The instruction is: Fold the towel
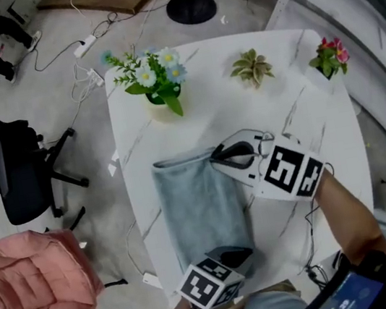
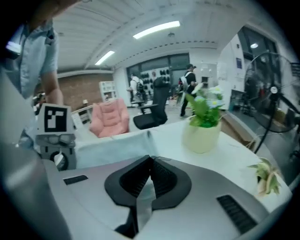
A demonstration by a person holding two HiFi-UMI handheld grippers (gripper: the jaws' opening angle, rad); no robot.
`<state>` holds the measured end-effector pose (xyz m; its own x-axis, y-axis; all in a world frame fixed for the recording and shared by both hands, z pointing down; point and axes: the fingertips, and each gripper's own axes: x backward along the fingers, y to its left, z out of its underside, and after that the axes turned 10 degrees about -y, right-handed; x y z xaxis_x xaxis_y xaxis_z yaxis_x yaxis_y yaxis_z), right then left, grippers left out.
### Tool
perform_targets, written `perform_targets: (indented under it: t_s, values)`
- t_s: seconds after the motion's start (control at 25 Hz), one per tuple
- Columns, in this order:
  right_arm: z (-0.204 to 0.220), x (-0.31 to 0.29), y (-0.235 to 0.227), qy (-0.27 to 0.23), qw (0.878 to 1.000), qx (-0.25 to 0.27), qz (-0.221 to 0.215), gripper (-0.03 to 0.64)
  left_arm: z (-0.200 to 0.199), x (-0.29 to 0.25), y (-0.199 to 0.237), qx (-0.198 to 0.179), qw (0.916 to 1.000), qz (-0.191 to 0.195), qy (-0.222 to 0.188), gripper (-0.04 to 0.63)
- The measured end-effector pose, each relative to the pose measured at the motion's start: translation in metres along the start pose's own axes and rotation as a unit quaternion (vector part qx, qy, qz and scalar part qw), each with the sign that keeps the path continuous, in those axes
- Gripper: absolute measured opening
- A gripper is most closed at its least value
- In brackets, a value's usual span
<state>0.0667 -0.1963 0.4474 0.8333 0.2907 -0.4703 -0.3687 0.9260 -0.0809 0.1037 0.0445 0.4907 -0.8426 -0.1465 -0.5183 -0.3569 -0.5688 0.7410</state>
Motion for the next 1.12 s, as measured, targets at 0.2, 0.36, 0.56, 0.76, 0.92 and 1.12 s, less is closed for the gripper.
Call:
perform_targets:
  t_s: [0.2,0.36,0.56,0.76,0.92,1.12]
  values:
    - [0.036,-0.038,0.008,0.068,0.996,0.016,-0.047,0.018,0.001,0.001,0.000,0.004,1.0000,-0.005,0.001,0.009]
    - [0.035,-0.042,-0.013,0.058,0.995,-0.049,-0.069,0.018,-0.003,0.000,0.000,0.009,0.9999,-0.002,-0.009,0.008]
    - [0.034,-0.031,-0.052,0.045,0.993,-0.108,-0.019,0.017,0.000,0.001,0.000,0.007,1.0000,0.000,-0.002,0.008]
    - [-0.006,-0.036,0.005,0.025,0.988,-0.096,-0.119,0.017,-0.001,0.001,0.001,0.013,0.9999,0.005,-0.003,0.008]
    - [0.018,-0.065,0.010,0.095,0.986,-0.060,-0.122,0.017,-0.002,-0.001,-0.001,0.014,0.9999,0.006,-0.006,0.008]
    - [0.008,-0.048,-0.044,0.089,0.993,-0.061,-0.055,0.033,-0.003,0.001,-0.002,0.008,0.9999,0.008,-0.012,0.009]
